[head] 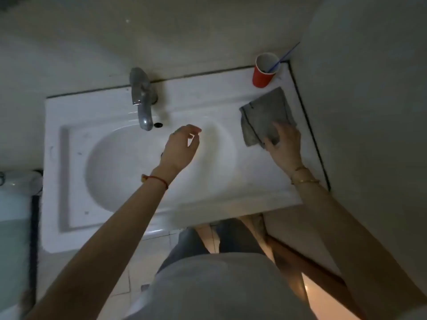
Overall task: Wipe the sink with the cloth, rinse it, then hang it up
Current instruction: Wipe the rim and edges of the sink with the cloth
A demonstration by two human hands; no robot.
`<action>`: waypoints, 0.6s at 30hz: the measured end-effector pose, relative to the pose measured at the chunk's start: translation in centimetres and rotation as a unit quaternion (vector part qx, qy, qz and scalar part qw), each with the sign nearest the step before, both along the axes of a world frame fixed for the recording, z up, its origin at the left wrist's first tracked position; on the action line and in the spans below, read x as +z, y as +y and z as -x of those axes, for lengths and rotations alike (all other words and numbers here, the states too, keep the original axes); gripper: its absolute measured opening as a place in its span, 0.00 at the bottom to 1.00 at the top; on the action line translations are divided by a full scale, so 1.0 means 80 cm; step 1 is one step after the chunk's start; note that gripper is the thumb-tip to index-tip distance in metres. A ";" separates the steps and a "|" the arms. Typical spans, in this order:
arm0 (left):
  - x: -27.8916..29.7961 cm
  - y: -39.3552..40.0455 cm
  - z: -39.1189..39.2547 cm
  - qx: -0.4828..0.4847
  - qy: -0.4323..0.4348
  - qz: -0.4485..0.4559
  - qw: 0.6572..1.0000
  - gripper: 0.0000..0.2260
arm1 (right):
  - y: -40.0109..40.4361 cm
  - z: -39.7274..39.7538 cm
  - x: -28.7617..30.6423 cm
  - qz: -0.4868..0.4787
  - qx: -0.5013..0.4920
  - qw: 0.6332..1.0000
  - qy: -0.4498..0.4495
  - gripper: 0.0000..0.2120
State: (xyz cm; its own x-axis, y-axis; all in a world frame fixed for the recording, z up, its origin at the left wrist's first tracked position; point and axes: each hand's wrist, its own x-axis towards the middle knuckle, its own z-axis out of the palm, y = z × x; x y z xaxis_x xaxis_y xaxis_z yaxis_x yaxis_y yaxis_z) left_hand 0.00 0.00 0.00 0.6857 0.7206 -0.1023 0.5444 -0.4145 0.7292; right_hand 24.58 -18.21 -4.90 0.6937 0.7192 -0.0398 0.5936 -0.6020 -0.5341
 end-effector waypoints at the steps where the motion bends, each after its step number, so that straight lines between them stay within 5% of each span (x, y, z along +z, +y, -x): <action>1: -0.009 0.009 -0.015 0.016 0.004 -0.015 1.000 0.11 | 0.013 -0.013 -0.005 0.041 0.014 0.999 -0.011 0.28; 5: -0.036 0.038 -0.050 0.048 0.057 -0.080 0.994 0.13 | 0.054 -0.044 -0.025 0.150 0.074 0.982 -0.089 0.35; 10: -0.073 0.071 -0.056 0.070 0.079 -0.181 0.978 0.15 | 0.081 -0.051 -0.062 0.175 0.069 0.969 -0.162 0.42; 18: -0.113 0.115 -0.053 0.059 0.079 -0.249 0.963 0.19 | 0.084 -0.043 -0.096 0.085 0.058 0.964 -0.247 0.20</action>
